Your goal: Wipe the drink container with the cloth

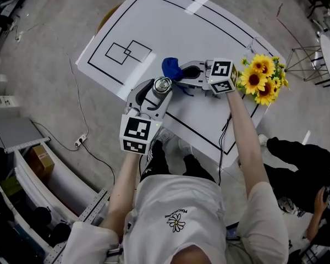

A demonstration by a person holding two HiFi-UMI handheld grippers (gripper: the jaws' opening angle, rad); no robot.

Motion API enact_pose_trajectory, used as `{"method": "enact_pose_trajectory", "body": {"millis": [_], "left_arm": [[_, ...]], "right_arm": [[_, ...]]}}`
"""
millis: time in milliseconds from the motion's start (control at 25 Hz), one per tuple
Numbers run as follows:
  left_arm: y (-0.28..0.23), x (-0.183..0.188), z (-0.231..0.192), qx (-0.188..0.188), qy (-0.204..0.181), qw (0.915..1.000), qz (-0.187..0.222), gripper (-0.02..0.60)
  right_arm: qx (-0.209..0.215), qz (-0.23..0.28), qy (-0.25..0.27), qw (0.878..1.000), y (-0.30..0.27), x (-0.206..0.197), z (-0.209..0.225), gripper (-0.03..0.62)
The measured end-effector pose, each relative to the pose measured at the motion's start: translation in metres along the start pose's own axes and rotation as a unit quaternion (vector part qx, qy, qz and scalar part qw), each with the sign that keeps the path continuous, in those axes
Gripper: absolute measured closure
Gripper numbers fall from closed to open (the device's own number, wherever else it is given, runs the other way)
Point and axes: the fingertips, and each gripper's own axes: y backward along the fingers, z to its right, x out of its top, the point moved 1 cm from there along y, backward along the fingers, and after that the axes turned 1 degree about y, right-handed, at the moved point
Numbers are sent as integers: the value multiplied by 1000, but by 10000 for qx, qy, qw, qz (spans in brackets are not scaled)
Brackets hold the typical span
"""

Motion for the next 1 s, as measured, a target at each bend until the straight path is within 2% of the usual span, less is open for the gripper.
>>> {"method": "enact_pose_trajectory", "body": {"millis": [120, 320, 560, 720, 1000], "left_arm": [[0, -1, -1, -4, 4, 10000, -9, 356], [0, -1, -3, -31, -3, 10000, 4, 356], [0, -2, -2, -27, 4, 10000, 25, 356], [1, -1, -2, -24, 4, 10000, 69, 356], [0, -1, -2, -23, 15, 9999, 117, 356]], "right_arm": [[28, -22, 2, 10000, 3, -2, -6, 553], [-430, -79, 124, 9990, 9, -14, -24, 553], [-859, -593, 560, 9930, 2, -36, -56, 553], [-843, -1003, 877, 9875, -10, -43, -70, 553], [-538, -1304, 1028, 9846, -38, -53, -89, 553]]}}
